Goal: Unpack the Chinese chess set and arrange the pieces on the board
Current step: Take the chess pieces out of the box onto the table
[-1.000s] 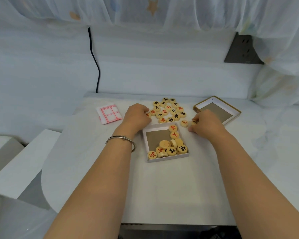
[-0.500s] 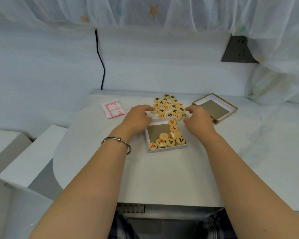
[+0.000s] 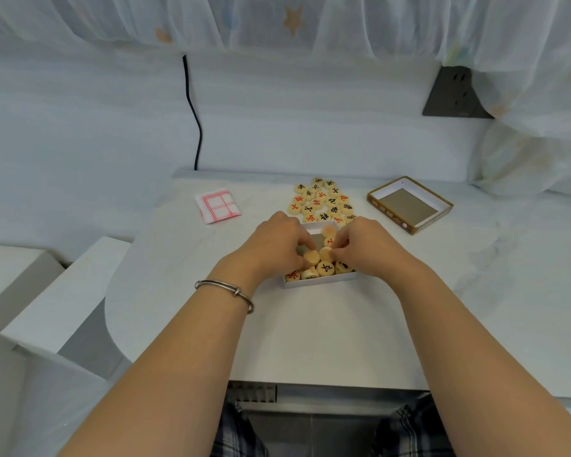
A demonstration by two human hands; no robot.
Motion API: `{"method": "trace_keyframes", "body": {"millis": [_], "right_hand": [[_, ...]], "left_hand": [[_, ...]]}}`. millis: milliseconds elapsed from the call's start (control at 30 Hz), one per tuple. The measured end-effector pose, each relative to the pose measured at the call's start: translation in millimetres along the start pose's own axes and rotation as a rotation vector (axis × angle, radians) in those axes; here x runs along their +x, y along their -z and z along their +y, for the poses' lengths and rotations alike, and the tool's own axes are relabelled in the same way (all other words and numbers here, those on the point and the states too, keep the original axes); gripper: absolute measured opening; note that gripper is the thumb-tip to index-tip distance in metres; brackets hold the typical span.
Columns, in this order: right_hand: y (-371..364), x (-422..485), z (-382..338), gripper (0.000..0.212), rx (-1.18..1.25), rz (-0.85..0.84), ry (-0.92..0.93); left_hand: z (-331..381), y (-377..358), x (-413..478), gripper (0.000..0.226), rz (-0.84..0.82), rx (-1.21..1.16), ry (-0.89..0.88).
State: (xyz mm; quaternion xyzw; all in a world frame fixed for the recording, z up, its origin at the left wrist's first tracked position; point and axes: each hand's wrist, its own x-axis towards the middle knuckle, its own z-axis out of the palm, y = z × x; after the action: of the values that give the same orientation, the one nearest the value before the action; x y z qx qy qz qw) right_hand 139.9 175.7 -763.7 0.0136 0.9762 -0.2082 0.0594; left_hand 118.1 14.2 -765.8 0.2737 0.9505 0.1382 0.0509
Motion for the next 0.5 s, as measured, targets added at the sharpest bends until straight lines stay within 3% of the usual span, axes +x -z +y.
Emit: {"method": "trace_keyframes", "body": {"millis": [100, 267, 400, 500], "right_hand": [[1.9, 1.8, -0.4, 0.014, 0.013, 0.029, 0.001], [3.5, 5.5, 1.9, 0.015, -0.047, 0.250, 0.058], [-5.6, 8.5, 0.1, 0.011, -0.107, 0.169, 0.187], [-14.4, 12.8, -3.0, 0.006, -0.167, 0.201, 0.250]], "left_hand": [[-0.3, -1.5, 3.8, 0.029, -0.003, -0.001, -0.022], [-8.9, 2.9, 7.9, 0.026, -0.015, -0.063, 0.023], [-16.7, 1.4, 11.2, 0.026, -0.050, -0.032, 0.069], [-19.8, -1.0, 13.6, 0.022, -0.047, -0.004, 0.079]]}}
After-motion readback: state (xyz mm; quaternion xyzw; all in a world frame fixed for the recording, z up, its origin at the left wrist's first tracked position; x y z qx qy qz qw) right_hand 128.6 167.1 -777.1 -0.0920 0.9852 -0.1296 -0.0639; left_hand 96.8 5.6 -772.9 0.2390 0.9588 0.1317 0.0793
